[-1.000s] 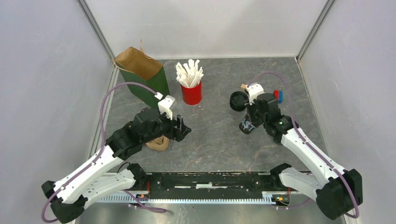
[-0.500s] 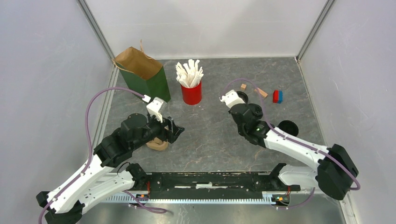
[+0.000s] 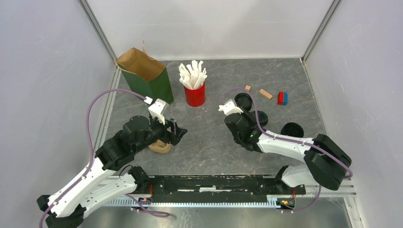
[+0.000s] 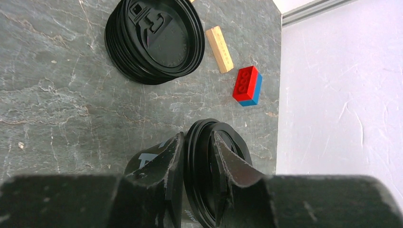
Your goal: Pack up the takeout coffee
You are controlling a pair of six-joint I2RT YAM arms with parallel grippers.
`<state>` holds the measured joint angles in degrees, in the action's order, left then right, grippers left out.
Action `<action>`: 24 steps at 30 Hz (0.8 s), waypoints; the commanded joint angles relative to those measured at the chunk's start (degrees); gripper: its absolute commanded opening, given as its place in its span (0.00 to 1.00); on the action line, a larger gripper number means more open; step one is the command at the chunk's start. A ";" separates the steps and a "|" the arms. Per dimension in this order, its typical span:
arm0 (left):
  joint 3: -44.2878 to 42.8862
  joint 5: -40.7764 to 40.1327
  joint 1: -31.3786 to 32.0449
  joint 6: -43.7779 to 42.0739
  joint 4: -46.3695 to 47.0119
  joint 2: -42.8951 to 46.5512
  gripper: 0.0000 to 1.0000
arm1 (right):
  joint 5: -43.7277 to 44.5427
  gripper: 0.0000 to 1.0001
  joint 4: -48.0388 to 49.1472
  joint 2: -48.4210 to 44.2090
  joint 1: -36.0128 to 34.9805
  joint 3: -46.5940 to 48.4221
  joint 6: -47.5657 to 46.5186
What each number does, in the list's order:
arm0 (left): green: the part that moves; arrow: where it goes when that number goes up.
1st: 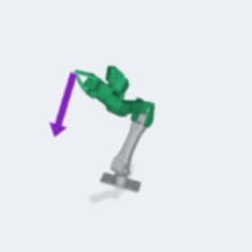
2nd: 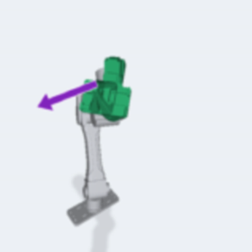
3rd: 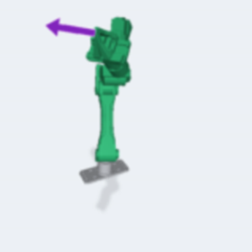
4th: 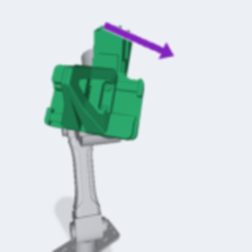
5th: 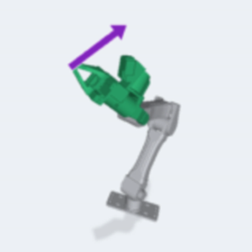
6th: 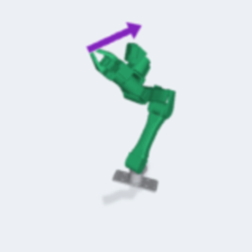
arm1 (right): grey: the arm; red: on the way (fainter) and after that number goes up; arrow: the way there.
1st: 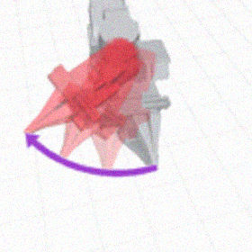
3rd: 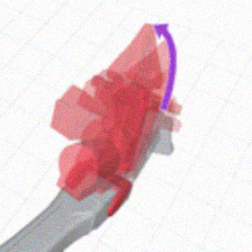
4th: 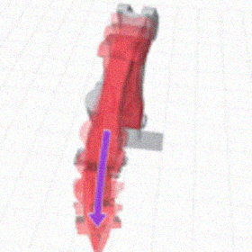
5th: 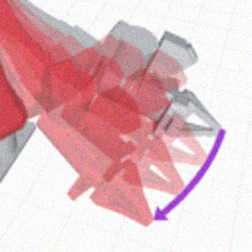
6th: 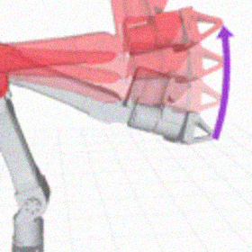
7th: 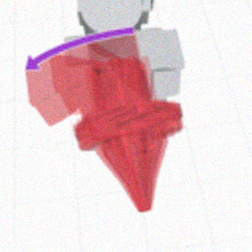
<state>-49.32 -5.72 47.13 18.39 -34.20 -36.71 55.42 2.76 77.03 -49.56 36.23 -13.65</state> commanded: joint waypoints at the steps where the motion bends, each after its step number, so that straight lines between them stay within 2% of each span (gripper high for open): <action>1: -0.01 -0.94 0.24 -3.82 0.88 0.12 0.81 | 4.87 0.28 4.52 2.42 -0.71 -0.77 1.90; 14: 0.19 -1.68 0.23 -3.80 0.98 -0.08 0.82 | 8.91 0.31 7.37 5.97 -3.45 -2.39 4.60; 24: 0.36 -1.92 0.19 -3.93 0.91 0.29 0.83 | 8.99 0.50 2.25 5.06 -4.22 0.18 8.80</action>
<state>-49.30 -6.20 47.13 18.37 -34.20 -36.75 63.29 6.92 83.33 -53.25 34.15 -8.27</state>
